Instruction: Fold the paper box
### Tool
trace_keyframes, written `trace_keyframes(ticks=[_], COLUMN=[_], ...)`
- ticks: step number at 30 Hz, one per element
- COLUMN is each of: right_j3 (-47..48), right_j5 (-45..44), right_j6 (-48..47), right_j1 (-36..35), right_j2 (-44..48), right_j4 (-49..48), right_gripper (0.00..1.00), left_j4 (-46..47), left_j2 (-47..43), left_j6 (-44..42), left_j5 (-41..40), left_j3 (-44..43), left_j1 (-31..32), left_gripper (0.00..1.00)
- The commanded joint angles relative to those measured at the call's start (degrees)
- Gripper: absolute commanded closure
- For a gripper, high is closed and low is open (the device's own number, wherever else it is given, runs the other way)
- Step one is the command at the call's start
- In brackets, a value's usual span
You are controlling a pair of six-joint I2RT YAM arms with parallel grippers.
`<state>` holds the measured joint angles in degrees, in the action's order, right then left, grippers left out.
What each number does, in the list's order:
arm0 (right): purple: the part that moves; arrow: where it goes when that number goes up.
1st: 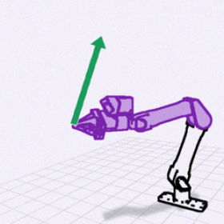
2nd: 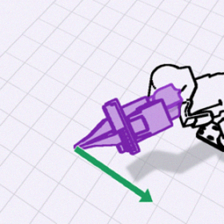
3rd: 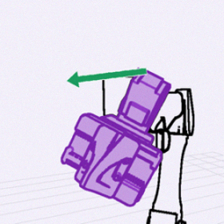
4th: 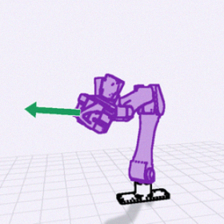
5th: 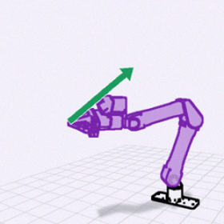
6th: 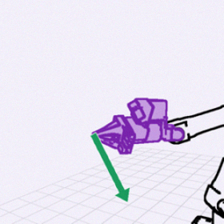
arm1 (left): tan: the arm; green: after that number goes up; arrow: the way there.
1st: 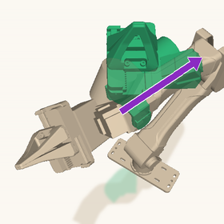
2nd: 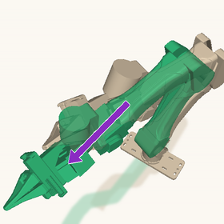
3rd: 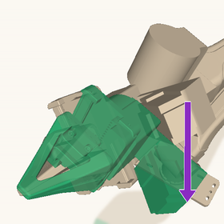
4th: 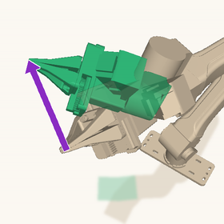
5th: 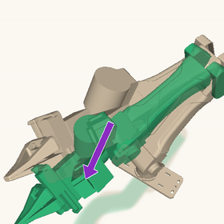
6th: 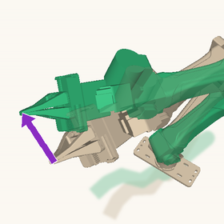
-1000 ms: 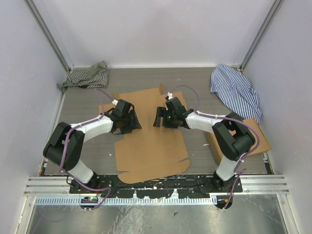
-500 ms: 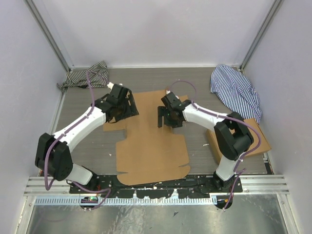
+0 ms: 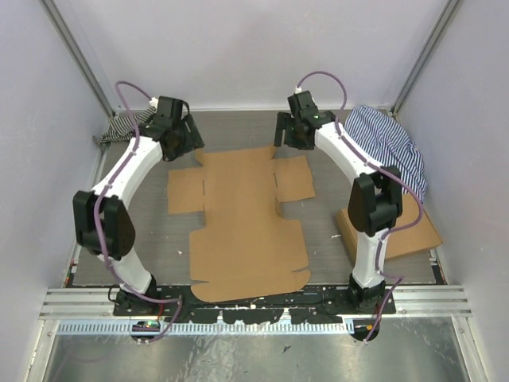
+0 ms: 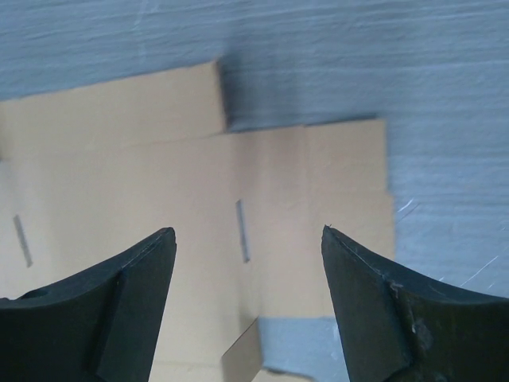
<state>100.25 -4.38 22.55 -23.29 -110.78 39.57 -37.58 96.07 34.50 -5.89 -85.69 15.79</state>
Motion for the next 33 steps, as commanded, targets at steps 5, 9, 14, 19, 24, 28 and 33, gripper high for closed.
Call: trace_keyframes(ticks=[5, 9, 14, 19, 24, 28, 33], right_j3=[11.61, 15.50, 18.50, 20.94, 22.54, 24.17, 25.32], right_j5=[5.18, 8.47, 9.12, 9.54, 10.20, 10.95, 12.03], right_j6=[-7.91, -7.96, -7.96, -7.75, -7.26, -7.00, -6.81], right_j1=[2.45, 2.37, 2.46, 2.60, 2.69, 2.77, 2.91], right_j2=[-12.60, -16.59, -19.67, -22.40, -24.39, -25.87, -27.49], right_j4=[-2.81, -4.84, -5.29, -5.03, -5.15, -4.89, -4.43], right_gripper=[0.27, 0.31, 0.31, 0.34, 0.40, 0.45, 0.54], left_j4=[-3.91, -2.67, -1.00, -0.03, 0.10, 0.20, 0.42], left_j2=[15.76, 19.57, 21.81, 24.25, 26.81, 28.27, 30.54], left_j6=[-5.61, -5.26, -5.04, -4.90, -4.53, -4.37, -3.49], left_j5=[1.51, 4.60, 6.66, 8.63, 9.05, 9.62, 11.08], left_j3=[-14.24, -15.98, -16.29, -16.97, -17.72, -18.32, -20.17], left_j1=[-2.56, -5.25, -6.94, -7.18, -7.26, -7.40, -7.55], left_gripper=[0.25, 0.27, 0.28, 0.30, 0.32, 0.33, 0.35])
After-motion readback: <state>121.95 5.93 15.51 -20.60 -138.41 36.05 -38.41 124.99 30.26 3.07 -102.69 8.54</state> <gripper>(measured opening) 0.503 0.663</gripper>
